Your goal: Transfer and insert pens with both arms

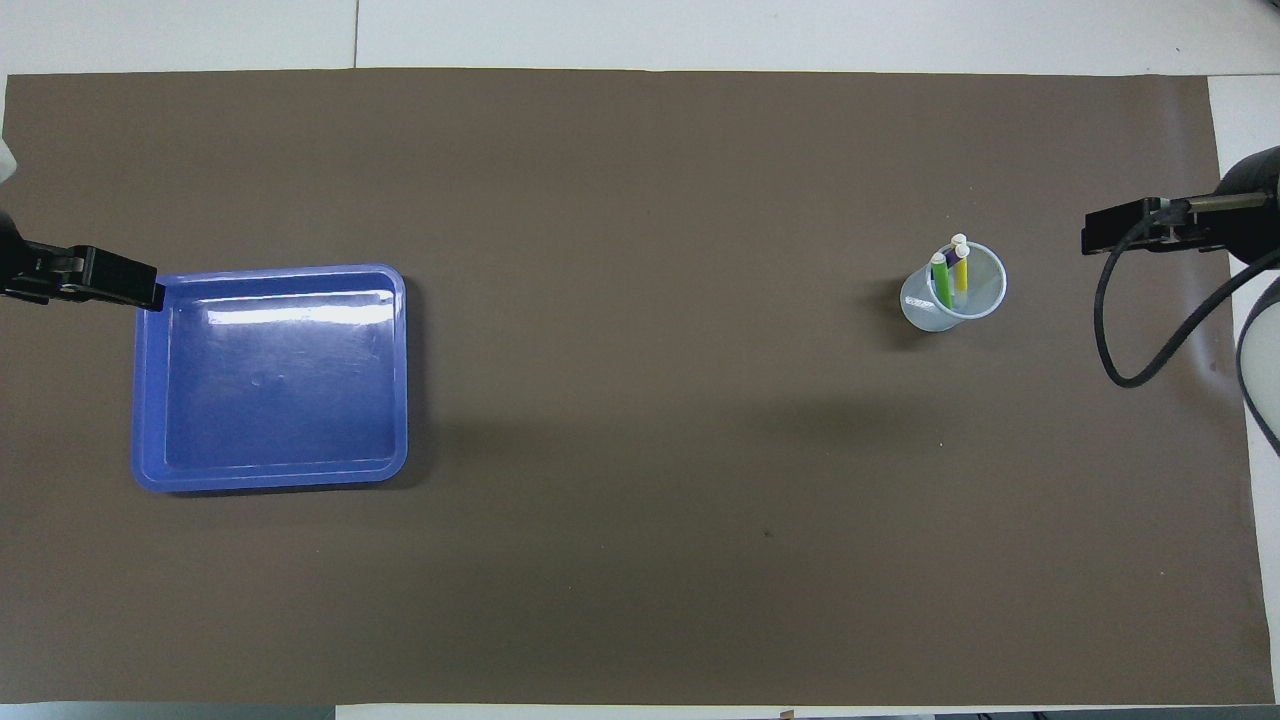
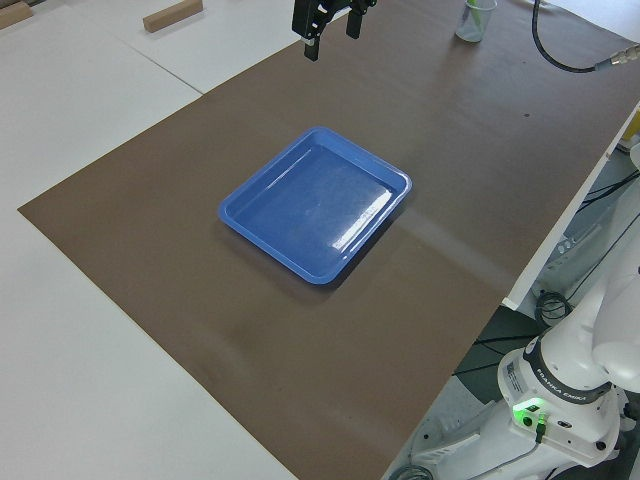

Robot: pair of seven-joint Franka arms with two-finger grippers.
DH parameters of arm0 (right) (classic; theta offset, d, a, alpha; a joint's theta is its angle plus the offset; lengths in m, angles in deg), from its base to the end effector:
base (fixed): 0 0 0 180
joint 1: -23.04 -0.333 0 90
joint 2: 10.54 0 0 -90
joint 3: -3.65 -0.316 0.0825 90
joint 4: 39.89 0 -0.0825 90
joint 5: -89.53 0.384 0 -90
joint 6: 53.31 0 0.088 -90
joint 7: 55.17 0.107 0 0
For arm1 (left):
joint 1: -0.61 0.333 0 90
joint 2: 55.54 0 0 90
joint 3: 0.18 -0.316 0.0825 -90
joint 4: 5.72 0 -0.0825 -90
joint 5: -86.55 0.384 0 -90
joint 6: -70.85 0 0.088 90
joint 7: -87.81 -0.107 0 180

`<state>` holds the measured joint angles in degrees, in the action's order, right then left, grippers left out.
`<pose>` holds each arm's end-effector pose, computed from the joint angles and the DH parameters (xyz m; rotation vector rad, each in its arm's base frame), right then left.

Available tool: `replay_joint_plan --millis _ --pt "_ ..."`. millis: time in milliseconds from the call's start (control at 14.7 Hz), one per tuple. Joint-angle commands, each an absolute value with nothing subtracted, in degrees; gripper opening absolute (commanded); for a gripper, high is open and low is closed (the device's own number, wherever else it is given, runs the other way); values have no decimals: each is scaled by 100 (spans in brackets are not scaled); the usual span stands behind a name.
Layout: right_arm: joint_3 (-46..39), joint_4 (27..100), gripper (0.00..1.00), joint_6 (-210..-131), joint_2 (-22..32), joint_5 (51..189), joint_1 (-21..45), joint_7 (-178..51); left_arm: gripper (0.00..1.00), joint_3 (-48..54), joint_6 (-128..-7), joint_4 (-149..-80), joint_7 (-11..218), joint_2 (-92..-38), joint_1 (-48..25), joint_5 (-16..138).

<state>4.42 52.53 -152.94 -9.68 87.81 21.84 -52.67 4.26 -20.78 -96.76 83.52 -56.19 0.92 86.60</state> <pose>0.5746 0.0016 0.6116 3.1091 -0.0509 0.1736 0.5588 -0.0400 0.6121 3.1331 -0.2307 -0.0016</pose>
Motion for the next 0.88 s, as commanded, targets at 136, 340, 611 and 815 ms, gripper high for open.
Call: replay_joint_plan --millis 136,340,611,815 --pt "251 5204 100 -14631 -1142 8742 2199 -4823 100 421 -1950 -9555 8420 -5642 210 8585" --pt "251 5300 100 -14577 -1212 8846 2199 -4822 100 430 -1968 -9564 8429 -5642 211 8602" --pt "259 5345 100 -14656 -1221 9023 2199 -4831 100 413 -1933 -9608 8412 -5607 202 8611" --pt "259 5345 100 -14691 -1213 8997 2199 -4892 100 404 -1714 -9608 8420 -5589 202 8602"
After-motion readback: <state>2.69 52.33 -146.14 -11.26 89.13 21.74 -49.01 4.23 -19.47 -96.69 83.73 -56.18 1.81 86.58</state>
